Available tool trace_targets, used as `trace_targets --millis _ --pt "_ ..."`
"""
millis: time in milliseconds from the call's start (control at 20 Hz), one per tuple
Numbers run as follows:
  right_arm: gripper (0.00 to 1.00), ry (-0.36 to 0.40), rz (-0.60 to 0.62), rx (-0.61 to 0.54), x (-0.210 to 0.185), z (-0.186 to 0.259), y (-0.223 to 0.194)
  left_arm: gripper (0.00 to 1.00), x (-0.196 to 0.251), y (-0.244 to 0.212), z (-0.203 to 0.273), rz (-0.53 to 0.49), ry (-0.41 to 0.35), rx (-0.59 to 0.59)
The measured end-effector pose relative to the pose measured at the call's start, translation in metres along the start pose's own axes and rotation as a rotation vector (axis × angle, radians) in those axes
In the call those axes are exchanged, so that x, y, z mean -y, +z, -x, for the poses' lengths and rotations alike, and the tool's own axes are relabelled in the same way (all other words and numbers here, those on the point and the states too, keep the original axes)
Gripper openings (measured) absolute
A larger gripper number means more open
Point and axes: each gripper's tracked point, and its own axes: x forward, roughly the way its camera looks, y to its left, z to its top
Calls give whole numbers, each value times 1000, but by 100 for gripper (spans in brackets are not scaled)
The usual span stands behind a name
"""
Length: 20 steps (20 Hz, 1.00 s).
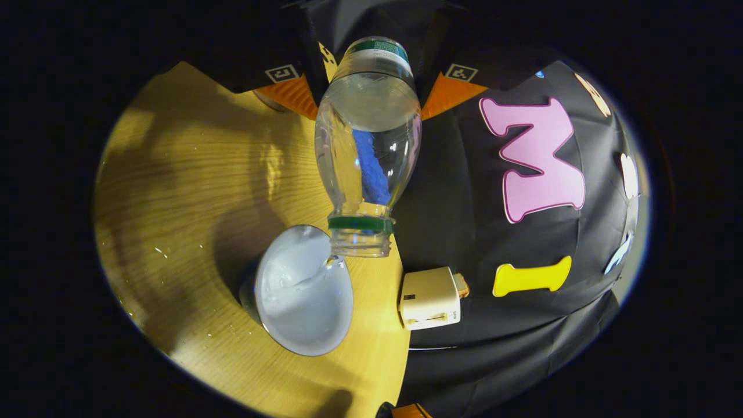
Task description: Open the teacup lid with one hand, grasp the water bottle and pour water into the teacup with the other hand; after pouring, place the water bottle on the coaster and then close the teacup lid.
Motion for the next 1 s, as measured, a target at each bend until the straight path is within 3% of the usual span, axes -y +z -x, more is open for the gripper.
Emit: trace_targets --millis 100,450,500,600,1000 --pt "24 4 0 1 -1 0 0 76 -1 2 1 -17 5 4" --pt "24 2 -3 8 1 1 2 76 -14 -2 -4 -105 17 8" --pt "19 2 -3 10 1 2 3 76 -16 -3 -4 -111 19 10" --pt "24 4 -1 9 1 2 2 76 -19 -2 -3 -119 23 18" --pt "24 38 21 18 -10 2 8 76 -22 -6 -9 -169 14 20"
